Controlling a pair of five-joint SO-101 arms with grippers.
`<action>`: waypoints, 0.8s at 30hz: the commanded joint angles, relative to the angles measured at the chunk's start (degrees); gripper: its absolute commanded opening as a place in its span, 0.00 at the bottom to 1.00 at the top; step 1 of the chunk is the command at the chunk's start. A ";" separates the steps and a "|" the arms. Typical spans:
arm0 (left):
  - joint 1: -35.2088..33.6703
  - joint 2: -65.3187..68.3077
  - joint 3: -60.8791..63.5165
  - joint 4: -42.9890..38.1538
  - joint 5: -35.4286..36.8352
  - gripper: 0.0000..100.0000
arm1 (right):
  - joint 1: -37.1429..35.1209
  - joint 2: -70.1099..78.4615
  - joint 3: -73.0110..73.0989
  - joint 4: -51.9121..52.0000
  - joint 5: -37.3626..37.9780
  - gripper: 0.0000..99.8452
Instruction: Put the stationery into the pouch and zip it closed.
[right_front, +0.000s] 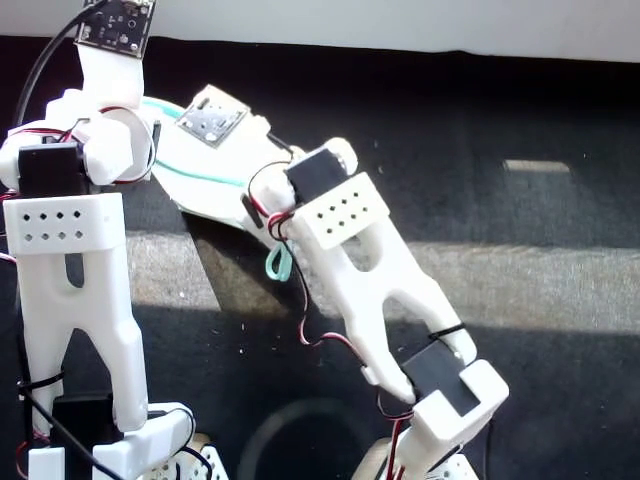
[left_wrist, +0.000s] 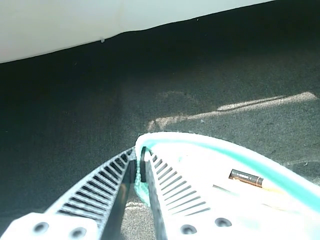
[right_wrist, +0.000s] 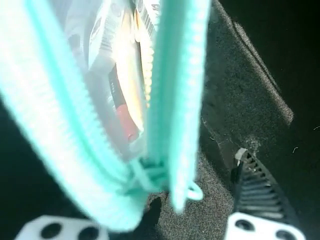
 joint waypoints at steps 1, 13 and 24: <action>-0.13 -0.66 0.13 0.35 0.09 0.01 | 1.27 0.66 -2.59 -1.54 -0.62 0.27; -0.13 -0.66 0.13 0.35 0.09 0.01 | 4.18 -0.66 -3.82 0.66 -0.53 0.01; 0.22 -0.40 0.13 0.35 0.09 0.01 | 5.85 -15.96 -4.53 7.08 -0.44 0.01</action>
